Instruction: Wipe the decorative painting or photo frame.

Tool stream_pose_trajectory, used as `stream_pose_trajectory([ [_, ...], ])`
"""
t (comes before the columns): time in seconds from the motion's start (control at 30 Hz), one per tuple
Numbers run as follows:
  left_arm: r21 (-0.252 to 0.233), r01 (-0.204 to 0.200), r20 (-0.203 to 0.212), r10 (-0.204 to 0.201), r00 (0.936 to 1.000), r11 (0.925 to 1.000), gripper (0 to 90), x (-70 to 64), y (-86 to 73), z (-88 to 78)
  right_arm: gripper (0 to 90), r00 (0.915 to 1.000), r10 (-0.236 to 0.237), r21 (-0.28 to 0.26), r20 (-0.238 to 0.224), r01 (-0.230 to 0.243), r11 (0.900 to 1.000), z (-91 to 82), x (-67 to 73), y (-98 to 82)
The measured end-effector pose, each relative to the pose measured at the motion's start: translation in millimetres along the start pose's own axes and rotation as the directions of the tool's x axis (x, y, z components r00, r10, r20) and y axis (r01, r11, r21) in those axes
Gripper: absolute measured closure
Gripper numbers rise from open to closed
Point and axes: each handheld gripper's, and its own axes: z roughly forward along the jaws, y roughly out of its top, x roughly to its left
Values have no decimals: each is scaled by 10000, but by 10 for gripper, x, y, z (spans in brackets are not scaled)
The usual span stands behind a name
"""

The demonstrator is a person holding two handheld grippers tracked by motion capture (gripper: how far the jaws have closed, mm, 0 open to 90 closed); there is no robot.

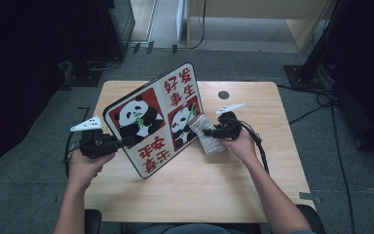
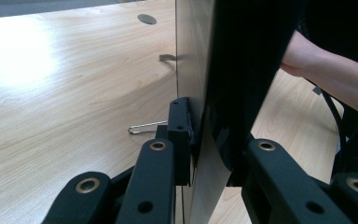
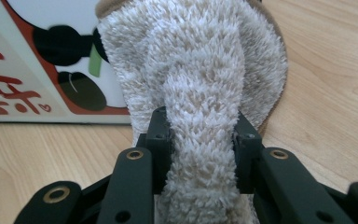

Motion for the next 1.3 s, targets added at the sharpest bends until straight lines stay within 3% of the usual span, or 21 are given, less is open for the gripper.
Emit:
stream_pose_trajectory([
  [0.23,-13,-15,-40,15,10000,10000,791,4,1,1,682,10000,-44,-365,-59,42,9993,-175,79,110],
  [0.6,-38,17,-54,-17,10000,10000,793,4,-1,1,684,9990,-397,-920,-217,375,9950,-482,245,446],
  [0.93,-23,61,-2,-61,10000,10000,795,12,1,1,683,9950,-950,-1016,-311,914,9906,-666,452,908],
  [1.0,-14,66,-4,-66,10000,10000,797,15,2,1,683,9920,-1215,-1119,-349,1169,9868,-723,541,1086],
  [1.07,-17,67,-2,-67,10000,10000,797,15,2,1,682,9914,-1256,-1164,-364,1206,9859,-738,564,1129],
  [1.23,1,79,16,-79,10000,10000,797,19,3,1,682,9815,-1905,-1579,-176,1854,9699,-881,752,1463],
  [1.3,3,80,11,-80,10000,10000,798,19,3,1,682,9814,-1918,-1690,-132,1868,9678,-922,809,1552],
])
